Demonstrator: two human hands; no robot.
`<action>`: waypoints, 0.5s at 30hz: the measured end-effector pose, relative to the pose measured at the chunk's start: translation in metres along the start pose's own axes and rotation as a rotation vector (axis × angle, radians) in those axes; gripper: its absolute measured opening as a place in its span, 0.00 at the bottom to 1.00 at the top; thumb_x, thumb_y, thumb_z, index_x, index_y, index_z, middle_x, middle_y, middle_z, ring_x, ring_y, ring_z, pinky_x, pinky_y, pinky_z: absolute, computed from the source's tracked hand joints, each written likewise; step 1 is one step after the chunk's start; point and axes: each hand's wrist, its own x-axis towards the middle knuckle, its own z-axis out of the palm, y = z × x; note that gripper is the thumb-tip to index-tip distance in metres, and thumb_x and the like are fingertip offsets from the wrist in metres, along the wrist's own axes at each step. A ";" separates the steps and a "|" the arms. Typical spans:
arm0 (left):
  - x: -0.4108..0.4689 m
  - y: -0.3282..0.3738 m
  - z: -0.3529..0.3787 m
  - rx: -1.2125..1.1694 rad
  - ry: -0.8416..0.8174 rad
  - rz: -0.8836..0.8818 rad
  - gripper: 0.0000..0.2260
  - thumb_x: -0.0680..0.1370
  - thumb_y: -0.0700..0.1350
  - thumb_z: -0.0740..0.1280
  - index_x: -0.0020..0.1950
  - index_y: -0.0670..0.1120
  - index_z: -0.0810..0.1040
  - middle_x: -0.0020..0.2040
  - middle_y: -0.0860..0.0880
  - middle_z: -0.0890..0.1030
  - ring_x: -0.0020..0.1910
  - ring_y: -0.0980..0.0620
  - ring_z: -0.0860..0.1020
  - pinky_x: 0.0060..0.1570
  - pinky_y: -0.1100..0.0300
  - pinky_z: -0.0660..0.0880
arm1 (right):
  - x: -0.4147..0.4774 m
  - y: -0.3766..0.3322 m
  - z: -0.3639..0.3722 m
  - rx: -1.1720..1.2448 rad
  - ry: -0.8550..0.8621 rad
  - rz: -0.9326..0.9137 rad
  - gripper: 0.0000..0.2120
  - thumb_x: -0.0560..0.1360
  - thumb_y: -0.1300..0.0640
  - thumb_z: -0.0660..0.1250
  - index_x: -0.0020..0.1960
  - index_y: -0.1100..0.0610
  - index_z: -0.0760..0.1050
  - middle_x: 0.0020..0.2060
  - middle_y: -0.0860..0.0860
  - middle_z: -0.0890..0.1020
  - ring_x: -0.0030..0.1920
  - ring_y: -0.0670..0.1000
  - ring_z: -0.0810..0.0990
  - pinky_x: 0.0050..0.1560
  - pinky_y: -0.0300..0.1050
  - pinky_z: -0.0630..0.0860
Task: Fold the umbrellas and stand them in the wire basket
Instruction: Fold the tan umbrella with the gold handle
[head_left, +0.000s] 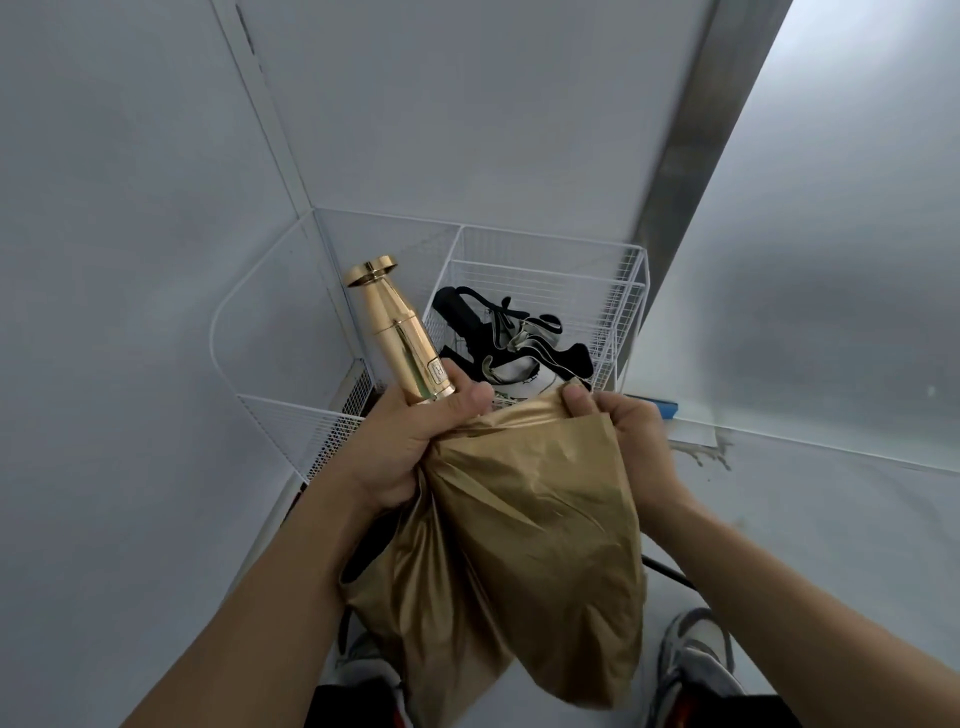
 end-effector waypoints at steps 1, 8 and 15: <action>-0.001 0.000 0.002 -0.025 -0.009 -0.009 0.07 0.69 0.39 0.72 0.37 0.43 0.74 0.33 0.48 0.77 0.34 0.54 0.78 0.38 0.62 0.77 | 0.002 0.004 0.000 -0.059 0.007 -0.004 0.23 0.75 0.45 0.70 0.39 0.66 0.76 0.31 0.57 0.77 0.34 0.56 0.73 0.39 0.52 0.72; 0.004 -0.002 -0.009 -0.128 0.335 -0.030 0.11 0.72 0.36 0.72 0.36 0.44 0.72 0.29 0.50 0.77 0.29 0.55 0.78 0.32 0.62 0.77 | -0.010 -0.012 -0.011 -0.074 -0.012 -0.090 0.29 0.75 0.33 0.56 0.50 0.55 0.82 0.43 0.53 0.85 0.45 0.50 0.83 0.45 0.45 0.77; 0.012 -0.008 -0.023 -0.067 0.681 0.042 0.10 0.70 0.36 0.76 0.35 0.43 0.76 0.32 0.47 0.79 0.32 0.50 0.79 0.38 0.57 0.79 | -0.026 0.002 -0.004 -0.229 -0.413 0.193 0.14 0.76 0.51 0.70 0.42 0.62 0.80 0.34 0.50 0.84 0.35 0.50 0.82 0.39 0.43 0.78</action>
